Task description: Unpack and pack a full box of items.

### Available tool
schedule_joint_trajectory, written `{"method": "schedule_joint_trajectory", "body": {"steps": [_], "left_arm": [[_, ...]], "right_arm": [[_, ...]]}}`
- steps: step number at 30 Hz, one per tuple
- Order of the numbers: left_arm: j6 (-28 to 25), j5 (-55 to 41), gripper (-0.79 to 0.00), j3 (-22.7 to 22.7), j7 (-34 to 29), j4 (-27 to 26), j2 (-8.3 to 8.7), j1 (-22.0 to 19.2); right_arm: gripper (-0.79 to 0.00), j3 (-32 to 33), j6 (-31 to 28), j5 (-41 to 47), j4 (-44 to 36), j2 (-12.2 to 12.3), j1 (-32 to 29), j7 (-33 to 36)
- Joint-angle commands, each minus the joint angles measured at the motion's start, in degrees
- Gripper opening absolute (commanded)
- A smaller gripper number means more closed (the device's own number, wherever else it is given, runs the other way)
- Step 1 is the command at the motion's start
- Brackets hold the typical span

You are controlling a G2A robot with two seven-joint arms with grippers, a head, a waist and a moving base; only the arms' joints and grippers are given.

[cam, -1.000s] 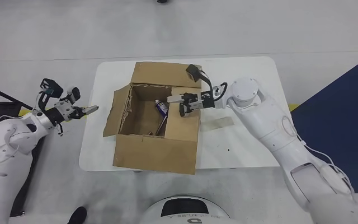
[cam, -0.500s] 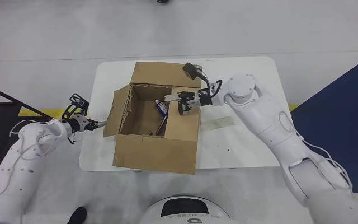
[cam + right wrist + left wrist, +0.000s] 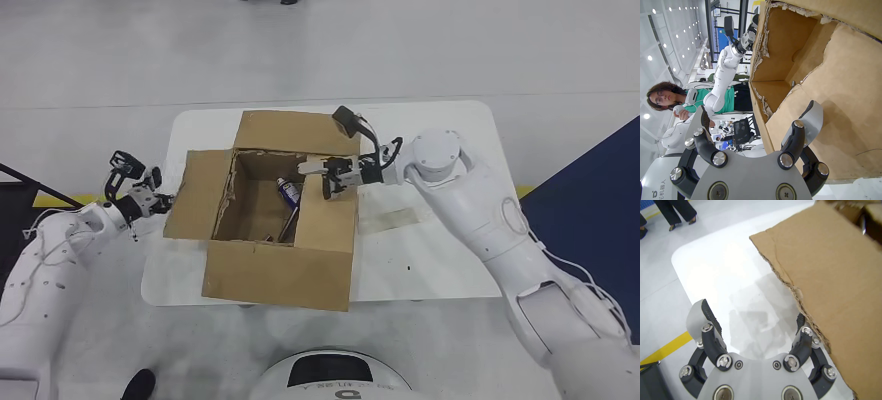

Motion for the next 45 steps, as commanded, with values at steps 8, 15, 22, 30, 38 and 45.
{"method": "schedule_joint_trajectory", "body": {"steps": [8,15,22,30,38,45], "left_arm": [[-7.06,1.86,0.000,-3.35,9.81,-8.43,1.55,2.85],[-5.92,3.29,0.000,0.01,1.96,-15.57,1.16,0.33],[-4.30,0.70,0.000,4.63,-5.50,-16.16,-0.13,-3.36],[-2.96,-1.35,0.000,7.55,-9.85,-16.24,-1.22,-6.41],[-1.02,-1.08,0.000,9.22,-12.70,-16.49,-1.86,-7.22],[-0.32,-1.05,0.000,10.02,-13.29,-16.78,-2.28,-7.27]], "right_arm": [[0.000,2.23,-1.67,0.85,0.12,0.50,-0.88,0.71],[0.000,5.51,-3.78,2.86,-0.09,1.42,-2.93,2.24],[0.000,5.51,-3.78,2.86,-0.09,1.42,-2.93,2.24],[0.000,12.57,-9.55,10.96,3.67,2.09,-7.35,-7.37],[0.000,16.64,-7.99,6.23,4.74,2.42,-9.91,-27.45],[0.000,11.56,2.49,1.63,9.15,1.04,-4.48,-27.04]]}}
